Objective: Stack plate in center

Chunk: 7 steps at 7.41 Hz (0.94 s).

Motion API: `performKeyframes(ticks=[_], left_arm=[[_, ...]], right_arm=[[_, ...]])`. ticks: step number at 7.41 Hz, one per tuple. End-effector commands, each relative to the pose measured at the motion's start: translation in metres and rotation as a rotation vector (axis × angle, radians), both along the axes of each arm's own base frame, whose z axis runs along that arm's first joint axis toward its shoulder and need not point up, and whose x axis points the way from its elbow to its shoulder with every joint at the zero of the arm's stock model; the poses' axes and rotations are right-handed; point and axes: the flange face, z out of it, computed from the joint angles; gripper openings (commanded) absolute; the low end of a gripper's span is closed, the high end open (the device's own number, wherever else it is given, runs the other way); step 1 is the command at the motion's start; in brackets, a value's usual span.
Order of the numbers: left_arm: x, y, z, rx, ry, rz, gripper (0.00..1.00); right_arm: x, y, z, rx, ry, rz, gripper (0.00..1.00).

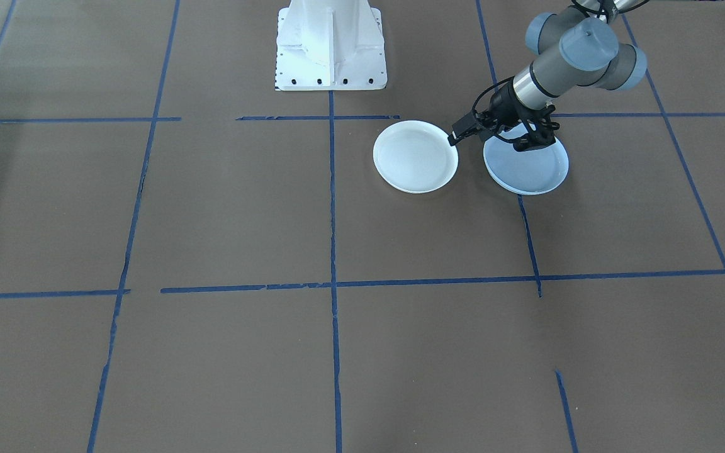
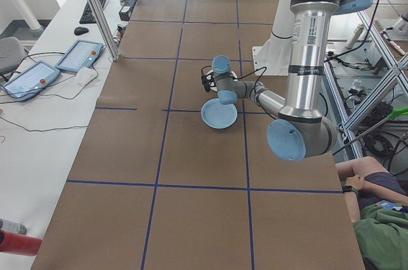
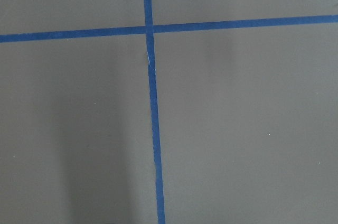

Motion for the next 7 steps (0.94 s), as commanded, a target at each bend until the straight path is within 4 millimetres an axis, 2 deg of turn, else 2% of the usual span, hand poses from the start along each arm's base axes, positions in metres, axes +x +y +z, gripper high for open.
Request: performKeyframes(ticks=[1,2,3,4,5,7], left_arm=[[0.025,0.017,0.006,-0.004,-0.018,0.026,0.98],[0.027,0.02,0.005,-0.003,-0.016,0.034,0.81],[0.031,0.019,-0.002,0.006,-0.001,0.045,0.39],[0.031,0.019,-0.004,0.006,0.001,0.051,0.08],[0.031,0.022,-0.005,-0.002,0.007,0.073,0.0],[0.03,0.022,0.0,-0.007,-0.001,0.073,0.0]], right_arm=[[0.0,0.0,0.0,0.0,0.0,0.0,1.0],[0.001,0.0,0.0,0.0,0.0,0.001,1.0],[0.0,0.0,0.0,0.0,0.0,0.0,1.0],[0.001,0.0,0.0,0.0,0.0,0.001,1.0],[0.001,0.0,0.0,0.0,0.0,0.001,1.0],[0.0,0.0,0.0,0.0,0.0,0.0,1.0]])
